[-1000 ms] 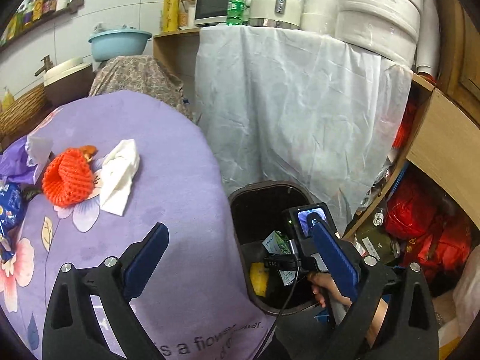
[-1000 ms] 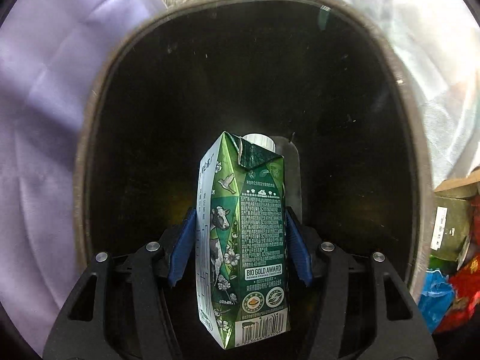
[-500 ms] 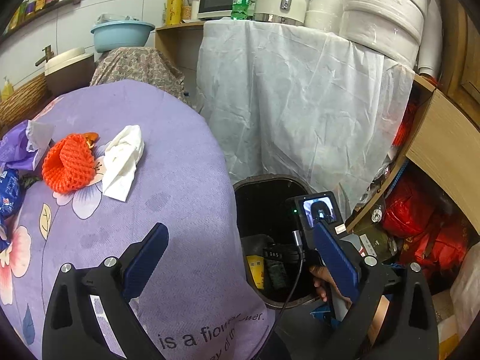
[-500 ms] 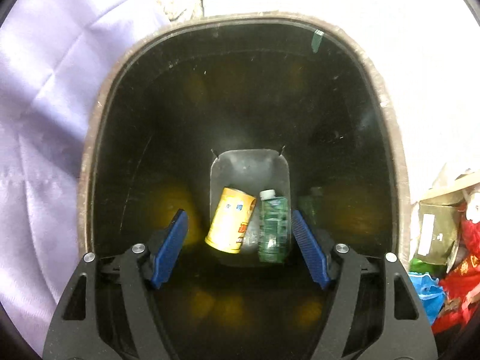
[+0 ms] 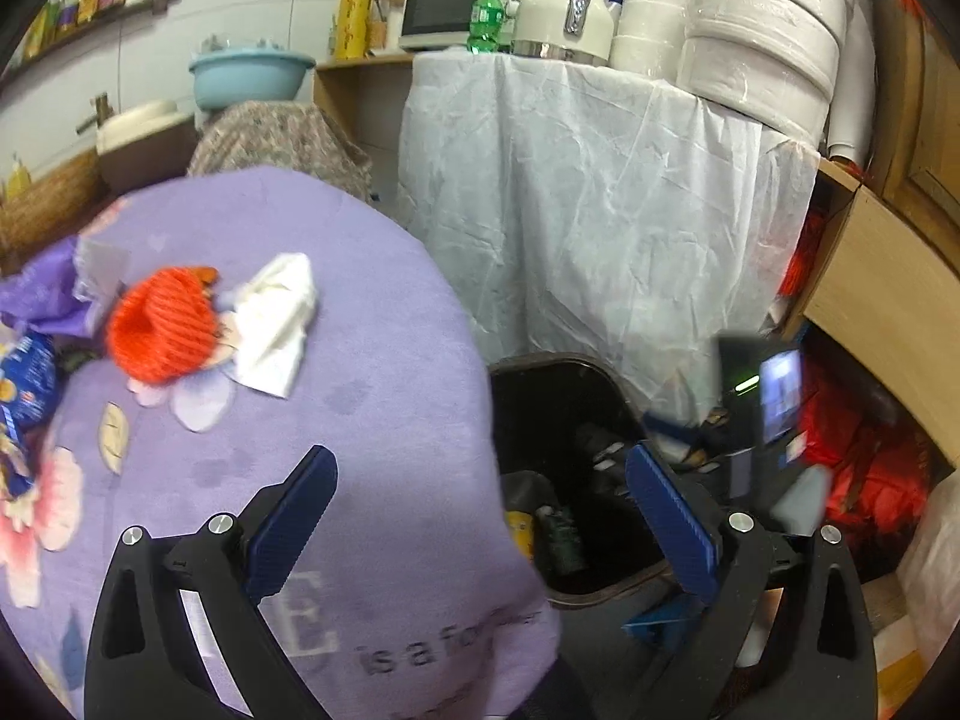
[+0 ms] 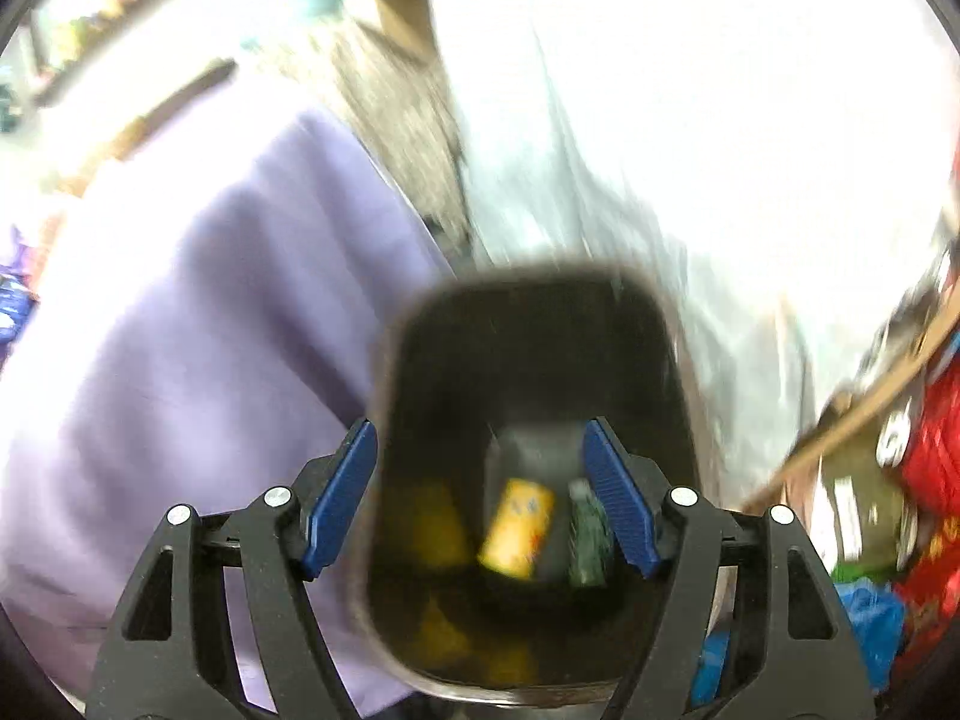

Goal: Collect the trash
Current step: 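Lower the green milk carton into the bin and open the right tool, then grasp the white tissue with the right tool while the left tool grasps the orange net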

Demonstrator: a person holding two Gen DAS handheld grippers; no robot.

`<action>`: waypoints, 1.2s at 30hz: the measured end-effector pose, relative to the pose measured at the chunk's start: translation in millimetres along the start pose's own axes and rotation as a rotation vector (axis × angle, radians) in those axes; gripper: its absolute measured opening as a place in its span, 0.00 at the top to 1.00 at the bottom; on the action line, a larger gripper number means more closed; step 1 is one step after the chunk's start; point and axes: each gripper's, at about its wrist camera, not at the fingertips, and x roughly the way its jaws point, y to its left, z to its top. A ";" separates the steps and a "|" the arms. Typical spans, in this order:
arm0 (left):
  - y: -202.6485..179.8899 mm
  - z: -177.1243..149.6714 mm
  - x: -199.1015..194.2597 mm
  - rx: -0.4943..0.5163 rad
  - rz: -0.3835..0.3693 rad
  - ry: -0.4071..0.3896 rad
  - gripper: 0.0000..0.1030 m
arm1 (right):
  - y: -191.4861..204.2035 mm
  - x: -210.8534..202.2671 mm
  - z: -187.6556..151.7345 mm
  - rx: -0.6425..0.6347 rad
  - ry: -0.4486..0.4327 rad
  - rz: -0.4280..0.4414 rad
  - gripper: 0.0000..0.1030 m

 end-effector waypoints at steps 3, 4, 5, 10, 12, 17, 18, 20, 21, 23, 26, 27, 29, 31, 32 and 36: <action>14.8 1.4 -11.5 -0.022 0.004 -0.021 0.07 | 24.4 -34.2 21.7 -0.042 -0.096 0.068 0.31; 20.1 2.1 -14.6 -0.030 0.001 -0.026 0.07 | 30.9 -41.1 27.8 -0.053 -0.108 0.093 0.31; 28.6 2.0 -18.9 -0.041 0.010 -0.035 0.07 | 41.1 -47.9 34.3 -0.068 -0.117 0.134 0.31; 70.1 -4.5 -35.8 -0.083 0.118 -0.059 0.07 | 93.7 -53.0 51.2 -0.130 -0.105 0.306 0.31; 92.4 -8.4 -43.0 -0.136 0.152 -0.062 0.08 | 119.8 -50.4 56.2 -0.164 -0.090 0.351 0.31; 129.5 -16.1 -48.1 -0.225 0.190 -0.030 0.20 | 169.5 -29.1 58.0 -0.248 -0.037 0.398 0.31; 132.5 -17.1 -49.0 -0.229 0.193 -0.027 0.20 | 177.9 -24.7 61.7 -0.259 -0.014 0.394 0.31; 136.2 -20.0 -51.7 -0.232 0.199 -0.032 0.20 | 189.8 -13.4 69.8 -0.274 0.025 0.371 0.31; 137.0 -21.0 -52.5 -0.231 0.203 -0.035 0.21 | 196.5 -8.2 72.9 -0.286 0.036 0.346 0.31; 136.2 -21.7 -52.9 -0.229 0.205 -0.038 0.20 | 209.5 6.0 81.2 -0.303 0.068 0.300 0.31; 138.7 -24.2 -53.6 -0.235 0.202 -0.037 0.19 | 214.6 27.0 93.1 -0.266 0.112 0.290 0.35; 140.0 -24.9 -53.2 -0.237 0.204 -0.033 0.19 | 215.6 31.8 95.5 -0.268 0.116 0.269 0.38; 144.6 -26.6 -53.3 -0.242 0.208 -0.027 0.19 | 223.9 41.3 95.2 -0.291 0.117 0.232 0.43; 147.6 -28.1 -53.3 -0.251 0.210 -0.025 0.19 | 226.8 49.5 93.0 -0.286 0.132 0.242 0.47; 149.4 -28.8 -53.0 -0.257 0.209 -0.023 0.19 | 227.5 49.8 93.0 -0.285 0.123 0.241 0.50; 150.8 -30.9 -50.8 -0.261 0.201 -0.014 0.19 | 223.1 48.7 90.8 -0.260 0.122 0.274 0.74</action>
